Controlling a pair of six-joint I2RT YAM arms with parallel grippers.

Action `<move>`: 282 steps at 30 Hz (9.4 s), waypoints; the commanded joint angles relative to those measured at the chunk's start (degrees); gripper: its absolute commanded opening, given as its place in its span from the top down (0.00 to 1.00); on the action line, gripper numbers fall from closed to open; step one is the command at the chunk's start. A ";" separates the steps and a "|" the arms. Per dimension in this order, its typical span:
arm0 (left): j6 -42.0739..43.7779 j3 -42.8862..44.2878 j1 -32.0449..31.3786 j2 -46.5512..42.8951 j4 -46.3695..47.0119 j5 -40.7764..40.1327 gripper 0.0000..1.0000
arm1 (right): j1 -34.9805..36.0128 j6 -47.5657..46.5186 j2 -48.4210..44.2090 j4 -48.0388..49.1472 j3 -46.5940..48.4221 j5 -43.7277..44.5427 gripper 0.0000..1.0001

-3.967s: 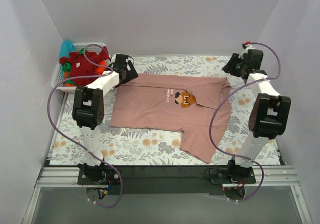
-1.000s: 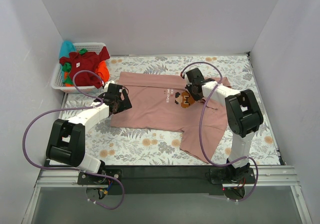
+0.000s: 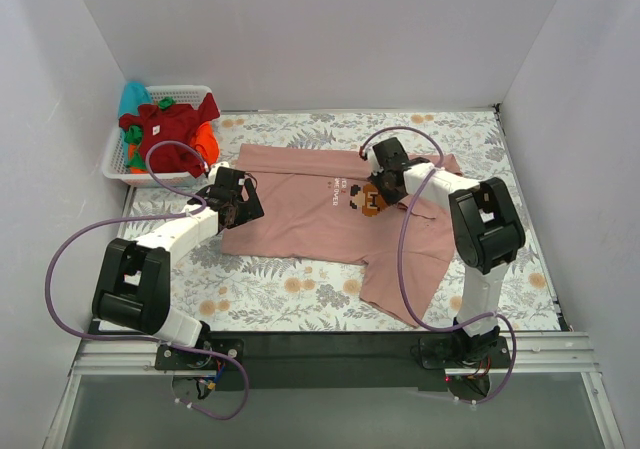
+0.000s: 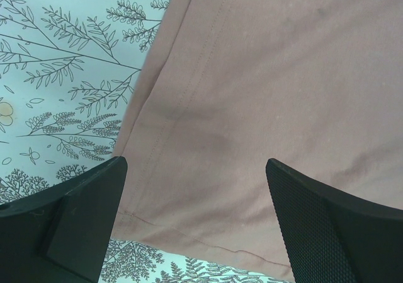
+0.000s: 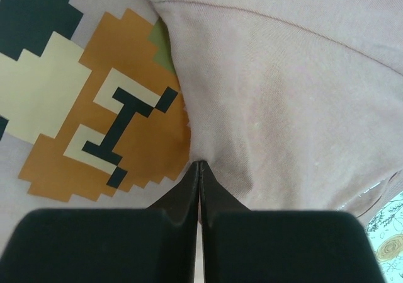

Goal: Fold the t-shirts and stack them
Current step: Fold the tshirt

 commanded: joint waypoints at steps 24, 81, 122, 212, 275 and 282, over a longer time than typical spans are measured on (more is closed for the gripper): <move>0.81 2.31 -0.28 1.23 -1.04 0.80 0.08 | -4.36 6.47 -3.93 -6.84 5.70 -11.17 0.84; 0.72 2.84 -0.28 2.20 -1.92 0.72 0.08 | 3.37 8.49 -1.38 -6.75 1.83 -13.71 0.88; -1.39 43.44 4.82 40.96 -1.39 1.07 0.09 | -37.93 31.17 11.98 23.66 8.69 -38.85 0.65; -19.85 -1.20 -1.24 0.80 -13.70 -6.84 0.90 | -29.32 31.43 -39.17 -3.85 -33.50 -7.73 0.40; -14.49 7.48 0.51 1.31 -17.30 -10.54 1.00 | -38.90 34.25 -32.76 -3.24 -24.37 -19.77 0.99; -12.29 14.95 2.27 10.36 -15.98 -9.75 1.00 | -38.55 33.98 -23.98 -3.59 -16.02 -21.44 0.99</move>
